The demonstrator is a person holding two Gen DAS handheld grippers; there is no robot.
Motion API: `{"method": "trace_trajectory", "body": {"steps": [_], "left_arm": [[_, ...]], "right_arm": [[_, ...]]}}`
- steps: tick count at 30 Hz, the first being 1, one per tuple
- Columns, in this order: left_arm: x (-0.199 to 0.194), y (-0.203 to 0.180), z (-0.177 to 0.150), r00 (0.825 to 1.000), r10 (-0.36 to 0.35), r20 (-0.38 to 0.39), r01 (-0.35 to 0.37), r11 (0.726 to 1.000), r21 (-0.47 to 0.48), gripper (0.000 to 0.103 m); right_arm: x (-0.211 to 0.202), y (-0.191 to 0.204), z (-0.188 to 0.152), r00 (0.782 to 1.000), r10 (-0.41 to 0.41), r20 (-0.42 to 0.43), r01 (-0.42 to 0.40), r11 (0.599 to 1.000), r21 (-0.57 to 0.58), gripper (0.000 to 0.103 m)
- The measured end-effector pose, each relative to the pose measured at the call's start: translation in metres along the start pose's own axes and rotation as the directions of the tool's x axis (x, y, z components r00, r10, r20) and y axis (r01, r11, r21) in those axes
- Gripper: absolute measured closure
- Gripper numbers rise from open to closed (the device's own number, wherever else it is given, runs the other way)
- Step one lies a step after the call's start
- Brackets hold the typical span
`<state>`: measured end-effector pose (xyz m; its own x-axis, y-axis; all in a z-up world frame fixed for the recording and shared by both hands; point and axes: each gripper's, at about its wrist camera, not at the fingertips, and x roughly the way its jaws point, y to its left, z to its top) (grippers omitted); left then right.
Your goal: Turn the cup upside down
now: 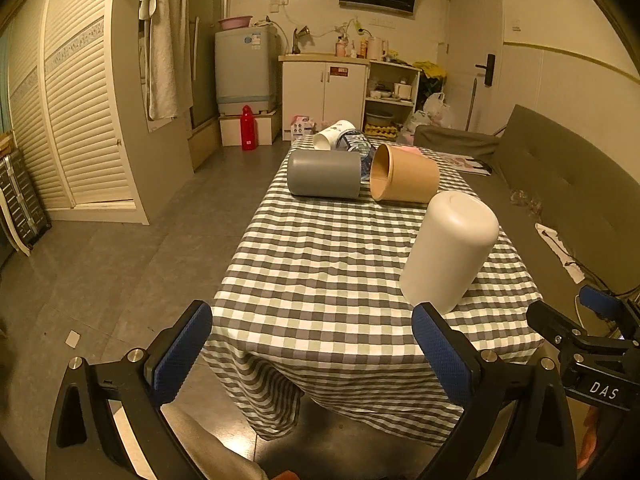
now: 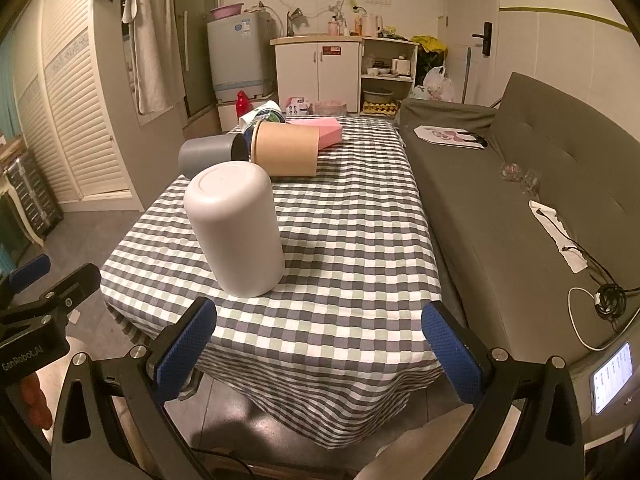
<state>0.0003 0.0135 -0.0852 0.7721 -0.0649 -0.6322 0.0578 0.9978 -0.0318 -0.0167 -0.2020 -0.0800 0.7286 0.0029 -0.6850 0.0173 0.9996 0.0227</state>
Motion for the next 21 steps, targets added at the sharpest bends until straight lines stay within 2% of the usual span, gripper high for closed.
{"method": "trace_trajectory", "body": {"steps": [21], "left_arm": [[0.0020,0.0023,-0.0005,1.000,0.010,-0.002,-0.010,1.000,-0.006,0.000]], "right_arm": [[0.0059,0.0041,-0.0002,1.000,-0.007,-0.017,0.007,1.000,-0.013,0.000]]}}
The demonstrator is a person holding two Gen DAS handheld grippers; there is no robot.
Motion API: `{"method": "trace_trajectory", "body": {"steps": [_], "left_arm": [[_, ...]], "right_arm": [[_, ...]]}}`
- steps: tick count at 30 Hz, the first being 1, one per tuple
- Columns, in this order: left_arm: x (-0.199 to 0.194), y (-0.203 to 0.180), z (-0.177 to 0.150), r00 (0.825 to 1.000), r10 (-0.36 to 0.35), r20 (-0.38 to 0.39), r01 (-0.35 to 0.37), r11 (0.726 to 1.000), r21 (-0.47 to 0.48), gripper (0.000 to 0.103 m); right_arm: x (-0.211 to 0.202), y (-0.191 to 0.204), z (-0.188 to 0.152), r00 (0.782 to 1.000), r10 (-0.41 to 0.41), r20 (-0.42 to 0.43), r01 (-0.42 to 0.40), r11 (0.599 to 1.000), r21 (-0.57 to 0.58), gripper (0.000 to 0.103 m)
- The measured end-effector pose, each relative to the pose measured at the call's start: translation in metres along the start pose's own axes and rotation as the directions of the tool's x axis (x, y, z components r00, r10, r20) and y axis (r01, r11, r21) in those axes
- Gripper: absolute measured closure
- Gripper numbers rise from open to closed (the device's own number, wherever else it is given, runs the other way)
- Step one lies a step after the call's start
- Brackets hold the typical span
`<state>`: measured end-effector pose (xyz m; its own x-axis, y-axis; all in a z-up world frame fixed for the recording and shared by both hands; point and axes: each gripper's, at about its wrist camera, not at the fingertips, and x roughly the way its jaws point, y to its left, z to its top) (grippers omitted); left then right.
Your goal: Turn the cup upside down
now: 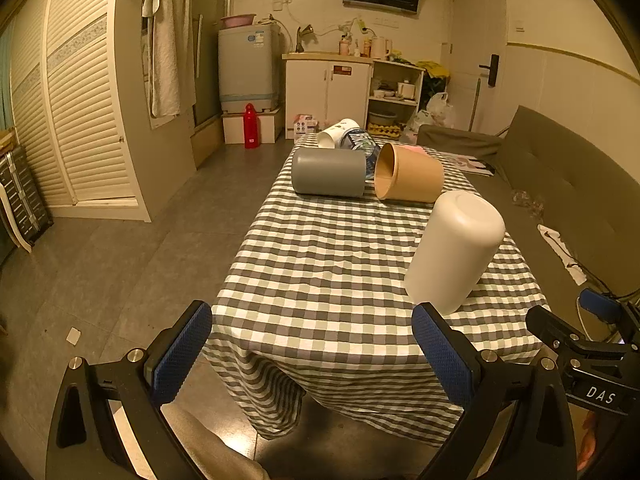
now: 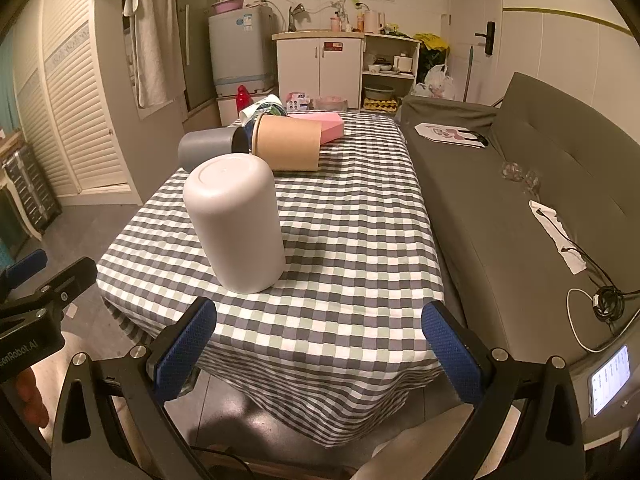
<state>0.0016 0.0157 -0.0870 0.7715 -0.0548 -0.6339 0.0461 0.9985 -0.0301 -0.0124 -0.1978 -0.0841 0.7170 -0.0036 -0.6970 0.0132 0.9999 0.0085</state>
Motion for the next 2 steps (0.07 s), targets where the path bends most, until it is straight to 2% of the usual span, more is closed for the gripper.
{"method": "trace_trajectory", "body": {"steps": [2], "left_arm": [[0.0001,0.0005,-0.0003,1.000,0.003,0.005,-0.003,1.000,0.002,0.000]], "right_arm": [[0.0001,0.0001,0.0000,1.000,-0.002,-0.001,0.002,1.000,0.000,0.000]]}}
